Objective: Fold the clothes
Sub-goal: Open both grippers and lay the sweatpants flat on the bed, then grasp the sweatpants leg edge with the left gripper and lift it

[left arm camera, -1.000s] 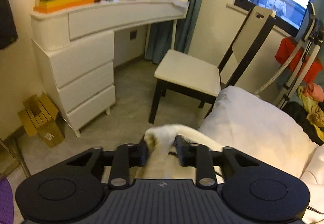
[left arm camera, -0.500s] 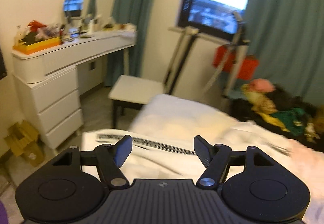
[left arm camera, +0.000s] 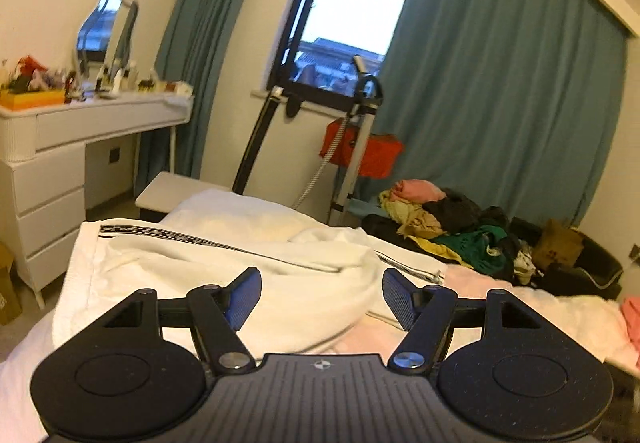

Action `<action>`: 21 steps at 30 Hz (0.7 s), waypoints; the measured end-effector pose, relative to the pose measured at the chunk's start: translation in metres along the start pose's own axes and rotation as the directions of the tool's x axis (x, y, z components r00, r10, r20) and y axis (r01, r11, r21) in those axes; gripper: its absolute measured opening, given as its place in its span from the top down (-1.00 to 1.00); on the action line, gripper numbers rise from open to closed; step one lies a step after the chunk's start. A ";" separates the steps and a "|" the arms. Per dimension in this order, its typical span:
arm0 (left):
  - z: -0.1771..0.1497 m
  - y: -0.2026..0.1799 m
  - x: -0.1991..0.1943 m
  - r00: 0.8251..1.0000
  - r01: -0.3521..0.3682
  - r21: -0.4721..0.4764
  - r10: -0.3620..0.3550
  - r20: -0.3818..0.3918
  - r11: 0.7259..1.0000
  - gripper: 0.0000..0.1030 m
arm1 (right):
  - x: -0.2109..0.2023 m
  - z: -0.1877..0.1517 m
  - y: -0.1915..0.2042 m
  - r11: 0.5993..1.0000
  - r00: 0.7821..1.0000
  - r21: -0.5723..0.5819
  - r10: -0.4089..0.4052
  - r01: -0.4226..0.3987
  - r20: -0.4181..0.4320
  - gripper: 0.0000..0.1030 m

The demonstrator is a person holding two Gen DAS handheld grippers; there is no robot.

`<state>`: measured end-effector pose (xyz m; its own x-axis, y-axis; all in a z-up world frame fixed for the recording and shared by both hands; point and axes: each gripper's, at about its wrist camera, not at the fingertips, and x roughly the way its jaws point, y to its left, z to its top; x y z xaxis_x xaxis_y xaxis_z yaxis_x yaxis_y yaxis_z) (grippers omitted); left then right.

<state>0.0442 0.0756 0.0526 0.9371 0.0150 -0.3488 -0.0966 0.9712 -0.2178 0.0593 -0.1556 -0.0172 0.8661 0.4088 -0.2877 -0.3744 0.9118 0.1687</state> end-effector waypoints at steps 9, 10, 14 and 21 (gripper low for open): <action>-0.048 -0.063 0.049 0.996 0.010 0.185 0.006 -0.086 0.983 -0.35 | 0.019 -0.017 -0.054 0.994 0.999 0.101 -0.042 0.039 0.024 -0.65; -0.052 -0.068 0.067 0.993 0.018 0.204 0.006 -0.115 0.979 -0.35 | 0.021 -0.018 -0.058 0.993 0.999 0.111 -0.039 0.037 0.019 -0.65; -0.068 -0.083 0.141 0.981 0.033 0.274 0.021 -0.192 0.961 -0.35 | 0.024 -0.029 -0.082 0.978 0.999 0.204 -0.044 0.049 -0.026 -0.65; -0.082 -0.108 0.266 0.980 0.022 0.433 0.066 -0.188 0.901 -0.20 | 0.038 -0.050 -0.131 0.893 0.993 0.436 -0.076 0.107 -0.087 -0.65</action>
<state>0.2770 -0.0447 -0.0911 0.8490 0.0341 -0.5273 0.0792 0.9784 0.1908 0.1245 -0.2577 -0.0977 0.8597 0.3402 -0.3809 -0.0976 0.8415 0.5313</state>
